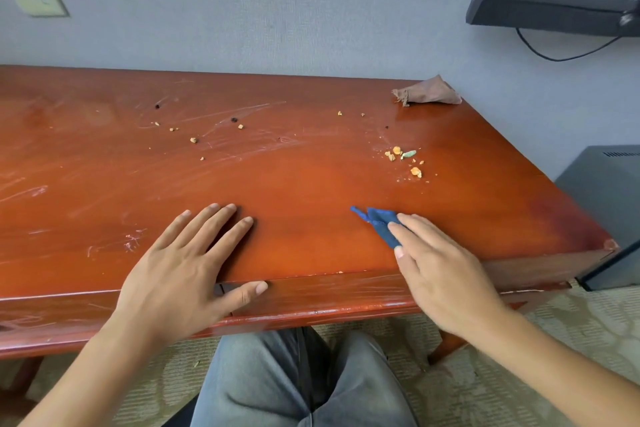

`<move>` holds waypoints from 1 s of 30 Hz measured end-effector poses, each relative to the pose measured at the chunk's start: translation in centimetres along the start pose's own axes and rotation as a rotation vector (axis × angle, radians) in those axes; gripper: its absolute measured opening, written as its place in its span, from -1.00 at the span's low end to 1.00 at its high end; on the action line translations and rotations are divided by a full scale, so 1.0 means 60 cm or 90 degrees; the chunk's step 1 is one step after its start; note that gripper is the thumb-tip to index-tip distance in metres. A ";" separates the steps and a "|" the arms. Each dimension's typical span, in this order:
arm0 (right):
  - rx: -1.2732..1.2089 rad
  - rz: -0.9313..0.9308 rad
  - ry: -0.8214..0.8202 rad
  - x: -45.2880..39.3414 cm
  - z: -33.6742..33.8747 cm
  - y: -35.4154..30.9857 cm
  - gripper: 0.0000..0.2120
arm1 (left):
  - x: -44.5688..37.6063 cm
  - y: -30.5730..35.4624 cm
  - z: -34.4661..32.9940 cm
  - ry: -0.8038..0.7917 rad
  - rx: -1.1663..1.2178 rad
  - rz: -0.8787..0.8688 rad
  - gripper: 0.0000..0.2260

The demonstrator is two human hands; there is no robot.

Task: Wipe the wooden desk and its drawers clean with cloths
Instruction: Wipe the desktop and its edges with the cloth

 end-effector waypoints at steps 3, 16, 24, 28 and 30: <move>-0.049 -0.101 -0.049 -0.057 0.011 0.042 -0.62 | 0.000 -0.001 0.001 -0.001 0.003 0.001 -0.15; -0.080 0.023 0.174 -0.028 -0.014 0.029 -0.66 | 0.001 -0.001 -0.003 0.019 -0.017 0.006 -0.14; -0.112 0.186 -0.057 -0.136 -0.019 -0.067 -0.63 | 0.004 -0.003 -0.009 0.069 -0.024 -0.005 -0.16; -0.086 0.052 -0.061 -0.240 -0.033 -0.076 -0.64 | 0.020 0.009 -0.017 0.143 0.001 -0.013 -0.28; -0.070 0.076 -0.059 -0.246 -0.040 -0.110 -0.68 | 0.037 0.024 -0.026 0.178 0.014 0.007 -0.37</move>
Point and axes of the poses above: each hand's wrist, its own x-axis away from the middle knuckle, its own z-axis out of the back of the hand, y = z × x, the point moved 2 cm from there along -x, towards the middle knuckle, and after that the axes turned 1 degree about x, right-handed, at the moved point
